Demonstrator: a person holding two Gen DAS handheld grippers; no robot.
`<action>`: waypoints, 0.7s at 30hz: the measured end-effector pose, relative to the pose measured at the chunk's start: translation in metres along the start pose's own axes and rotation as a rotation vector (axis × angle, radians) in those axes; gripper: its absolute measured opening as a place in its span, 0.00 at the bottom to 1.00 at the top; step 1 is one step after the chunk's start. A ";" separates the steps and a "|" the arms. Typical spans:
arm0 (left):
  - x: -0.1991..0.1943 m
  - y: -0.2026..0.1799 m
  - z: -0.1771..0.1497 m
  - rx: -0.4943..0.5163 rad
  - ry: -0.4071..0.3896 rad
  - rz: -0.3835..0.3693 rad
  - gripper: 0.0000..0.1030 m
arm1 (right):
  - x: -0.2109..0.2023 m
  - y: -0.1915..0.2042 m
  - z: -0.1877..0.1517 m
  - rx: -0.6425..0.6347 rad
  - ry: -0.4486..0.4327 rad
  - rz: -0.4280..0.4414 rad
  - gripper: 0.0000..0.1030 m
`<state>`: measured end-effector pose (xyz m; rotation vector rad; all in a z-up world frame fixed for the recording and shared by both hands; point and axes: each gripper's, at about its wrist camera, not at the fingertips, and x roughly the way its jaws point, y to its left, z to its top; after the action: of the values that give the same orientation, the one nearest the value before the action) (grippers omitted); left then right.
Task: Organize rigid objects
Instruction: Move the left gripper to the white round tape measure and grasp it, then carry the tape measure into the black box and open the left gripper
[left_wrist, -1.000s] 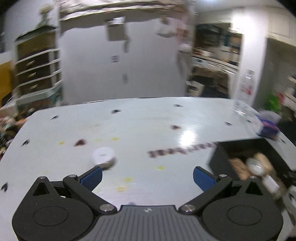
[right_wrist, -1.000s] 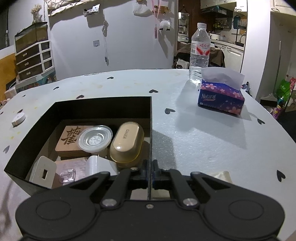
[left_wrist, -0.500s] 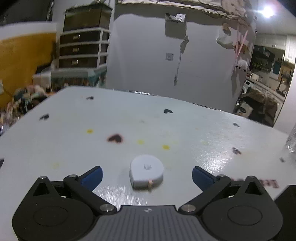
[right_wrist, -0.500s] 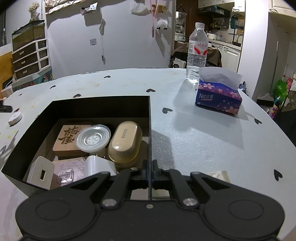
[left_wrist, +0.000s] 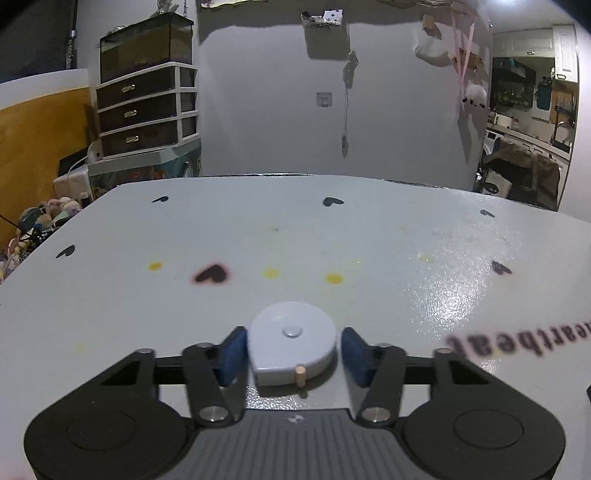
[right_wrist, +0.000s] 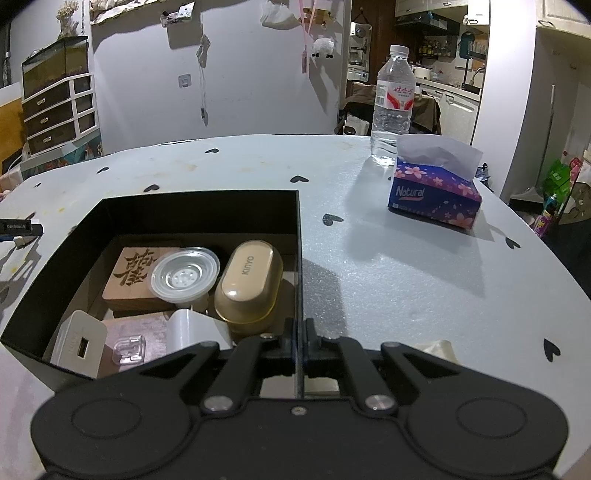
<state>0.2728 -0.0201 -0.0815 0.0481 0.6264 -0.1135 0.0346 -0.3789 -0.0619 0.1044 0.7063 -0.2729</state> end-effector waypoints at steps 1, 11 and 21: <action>0.000 0.001 0.000 -0.005 -0.001 -0.004 0.51 | 0.000 0.000 0.000 0.000 -0.001 0.000 0.04; -0.001 0.009 0.000 -0.055 -0.015 -0.024 0.51 | 0.000 0.001 0.001 -0.014 0.003 -0.001 0.04; -0.010 0.006 -0.004 -0.056 -0.040 -0.066 0.51 | -0.001 0.000 -0.001 -0.001 -0.006 0.002 0.04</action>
<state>0.2632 -0.0126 -0.0787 -0.0285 0.5910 -0.1604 0.0336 -0.3786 -0.0623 0.1037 0.7007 -0.2710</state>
